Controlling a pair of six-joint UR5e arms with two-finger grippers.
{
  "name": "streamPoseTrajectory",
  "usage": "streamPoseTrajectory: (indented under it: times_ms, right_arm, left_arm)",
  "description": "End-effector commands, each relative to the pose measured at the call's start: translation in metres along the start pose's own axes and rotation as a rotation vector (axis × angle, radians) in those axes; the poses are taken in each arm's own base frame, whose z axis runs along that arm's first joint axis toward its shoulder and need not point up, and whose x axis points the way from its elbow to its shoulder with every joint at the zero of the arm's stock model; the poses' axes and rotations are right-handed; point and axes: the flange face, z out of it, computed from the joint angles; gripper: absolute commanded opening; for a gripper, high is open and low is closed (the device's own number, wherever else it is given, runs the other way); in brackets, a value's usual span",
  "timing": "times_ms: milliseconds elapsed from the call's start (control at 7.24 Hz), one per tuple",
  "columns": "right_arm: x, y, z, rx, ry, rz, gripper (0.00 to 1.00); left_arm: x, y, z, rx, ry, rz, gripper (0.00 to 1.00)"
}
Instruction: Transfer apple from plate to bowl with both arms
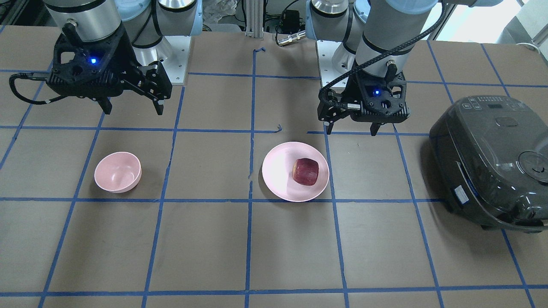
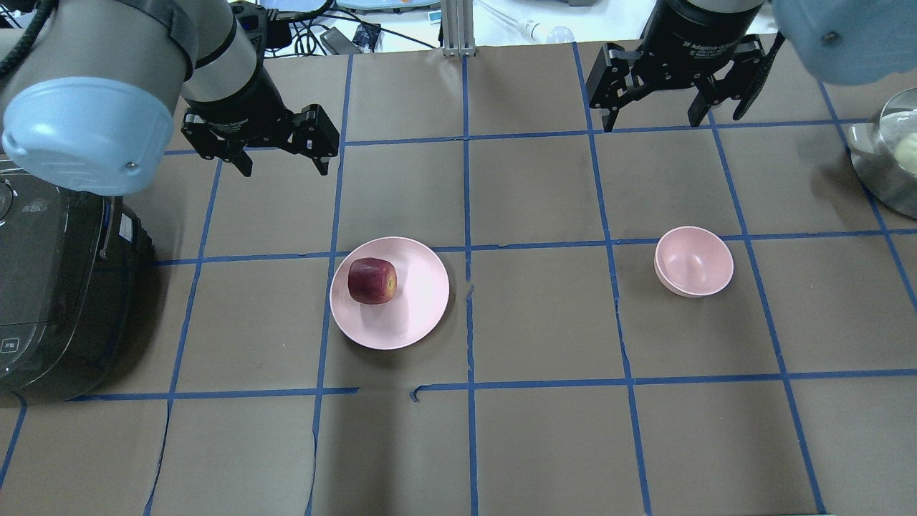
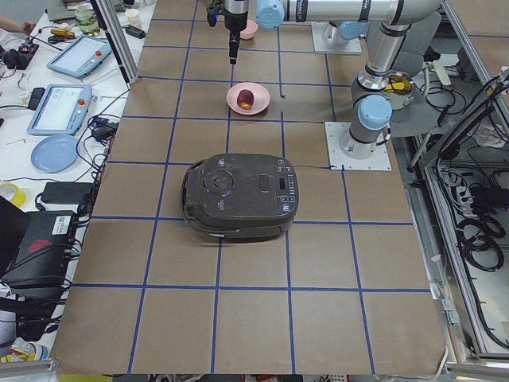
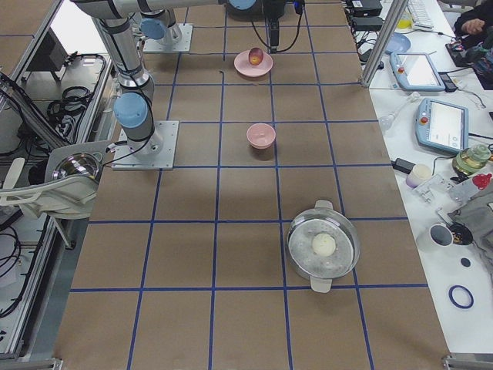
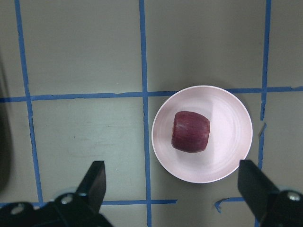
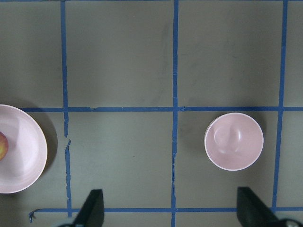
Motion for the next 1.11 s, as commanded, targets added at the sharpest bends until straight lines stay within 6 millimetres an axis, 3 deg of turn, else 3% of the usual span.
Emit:
streamPoseTrajectory:
  times_ms: [0,138,414,829,967]
  right_arm:
    - [-0.001,0.001,0.000,-0.002,0.005,-0.004,1.00]
    - [0.001,0.003,0.002,-0.004,0.026,-0.004,1.00]
    - [0.001,0.004,0.005,-0.011,0.027,-0.006,1.00]
    - [0.002,0.003,0.005,-0.010,0.028,-0.004,1.00]
    - [0.004,0.002,0.007,-0.015,0.029,-0.010,1.00]
  left_arm:
    - [0.001,0.000,0.017,-0.031,-0.002,0.003,1.00]
    - [0.003,-0.002,0.024,-0.043,-0.001,0.006,1.00]
    - [0.037,0.008,0.041,-0.060,-0.008,0.063,1.00]
    - [0.045,0.007,0.060,-0.026,0.000,0.080,1.00]
    - [0.044,0.018,0.085,-0.066,-0.004,0.085,1.00]
